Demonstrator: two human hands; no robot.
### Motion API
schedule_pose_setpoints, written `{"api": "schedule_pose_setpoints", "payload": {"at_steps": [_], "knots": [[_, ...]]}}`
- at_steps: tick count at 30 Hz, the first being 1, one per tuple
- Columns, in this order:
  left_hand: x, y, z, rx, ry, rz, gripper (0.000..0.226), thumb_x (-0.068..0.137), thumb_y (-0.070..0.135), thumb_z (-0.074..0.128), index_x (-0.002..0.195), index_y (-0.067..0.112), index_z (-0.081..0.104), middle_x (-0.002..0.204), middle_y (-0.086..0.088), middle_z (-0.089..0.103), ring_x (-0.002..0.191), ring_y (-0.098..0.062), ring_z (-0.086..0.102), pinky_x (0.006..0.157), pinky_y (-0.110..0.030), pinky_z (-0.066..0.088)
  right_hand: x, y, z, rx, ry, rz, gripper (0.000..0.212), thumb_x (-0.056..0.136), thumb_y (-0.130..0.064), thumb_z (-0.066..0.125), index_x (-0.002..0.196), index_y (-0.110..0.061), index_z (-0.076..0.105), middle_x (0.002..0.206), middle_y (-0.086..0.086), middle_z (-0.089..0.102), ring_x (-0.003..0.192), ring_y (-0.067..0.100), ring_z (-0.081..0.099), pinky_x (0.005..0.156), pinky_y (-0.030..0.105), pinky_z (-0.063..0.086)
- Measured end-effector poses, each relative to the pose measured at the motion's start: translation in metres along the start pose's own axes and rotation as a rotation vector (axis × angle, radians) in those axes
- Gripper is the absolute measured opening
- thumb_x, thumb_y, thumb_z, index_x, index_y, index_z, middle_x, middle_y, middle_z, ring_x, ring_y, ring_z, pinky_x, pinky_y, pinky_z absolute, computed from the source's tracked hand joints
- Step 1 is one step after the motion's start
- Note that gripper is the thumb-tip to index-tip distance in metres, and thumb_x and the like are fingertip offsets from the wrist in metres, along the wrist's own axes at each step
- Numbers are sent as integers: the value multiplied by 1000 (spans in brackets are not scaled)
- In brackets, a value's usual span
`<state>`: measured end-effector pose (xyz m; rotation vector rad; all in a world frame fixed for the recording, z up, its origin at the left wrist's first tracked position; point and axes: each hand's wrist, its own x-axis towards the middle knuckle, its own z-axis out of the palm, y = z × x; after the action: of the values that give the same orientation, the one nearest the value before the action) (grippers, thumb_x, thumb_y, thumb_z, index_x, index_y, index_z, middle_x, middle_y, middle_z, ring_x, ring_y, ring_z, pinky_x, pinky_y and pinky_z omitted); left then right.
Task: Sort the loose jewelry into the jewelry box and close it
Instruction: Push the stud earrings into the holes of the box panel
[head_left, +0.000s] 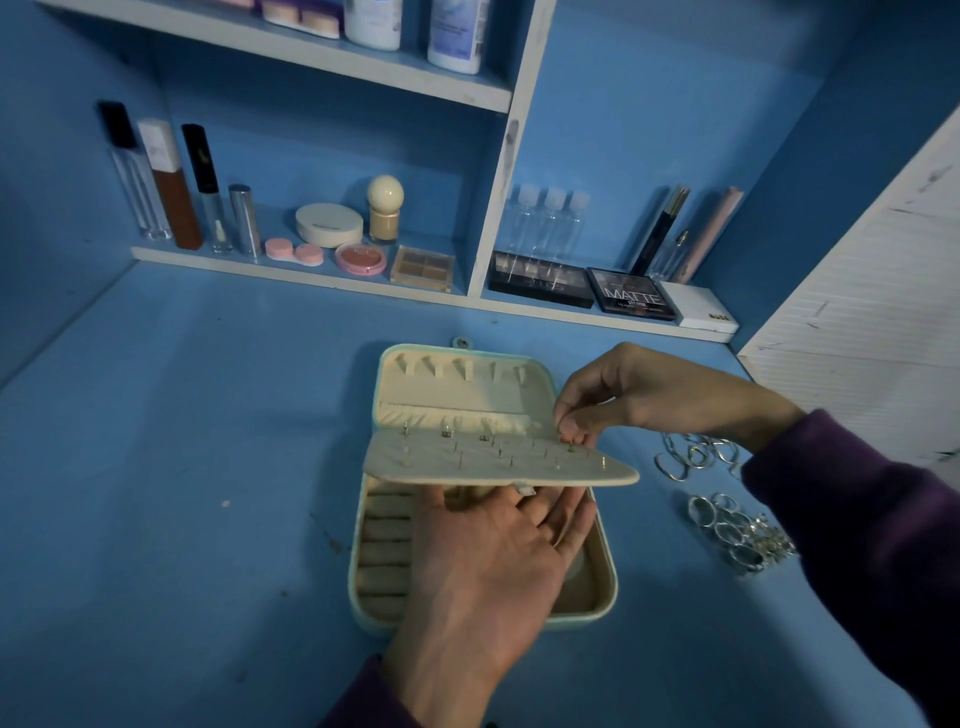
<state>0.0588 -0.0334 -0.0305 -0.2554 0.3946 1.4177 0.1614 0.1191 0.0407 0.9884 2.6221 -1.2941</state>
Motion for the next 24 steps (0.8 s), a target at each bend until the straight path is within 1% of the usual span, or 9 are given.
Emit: {"api": "schedule_pose_setpoints", "payload": {"at_steps": [3,9,15,20,24], "knots": [[1,0,0,-1,-9,-5,79,89,64,30,123,0,61,120,-22,64,122,-32,51,108,-44,33,1,0,0,1,-1,1,7,85,-2,65,87,-3,72,82,13,72,71,16,68,73,21,52],[1,0,0,4,-15,1,77,89,64,30,125,3,61,121,-21,64,122,-31,51,108,-43,33,-1,-1,0,-6,-11,-9,7,84,-4,66,87,-3,72,78,7,72,71,13,67,71,17,50],[0,-2,0,-8,3,12,73,90,62,32,125,5,61,120,-22,64,121,-32,52,107,-44,34,2,-3,0,-97,-8,-25,6,84,-8,68,86,-9,74,80,4,73,73,15,68,77,21,51],[-2,-3,1,-11,-5,33,69,91,59,34,122,5,63,117,-22,65,120,-33,53,108,-45,32,2,-5,0,-148,-24,-33,7,84,-7,68,85,-10,74,79,2,73,73,15,68,75,19,50],[-3,-4,0,3,-14,45,64,93,54,34,123,6,63,119,-19,66,120,-32,55,108,-44,33,4,-7,0,-197,-45,-39,8,83,-5,68,84,-11,74,80,3,73,76,17,69,76,20,52]]}}
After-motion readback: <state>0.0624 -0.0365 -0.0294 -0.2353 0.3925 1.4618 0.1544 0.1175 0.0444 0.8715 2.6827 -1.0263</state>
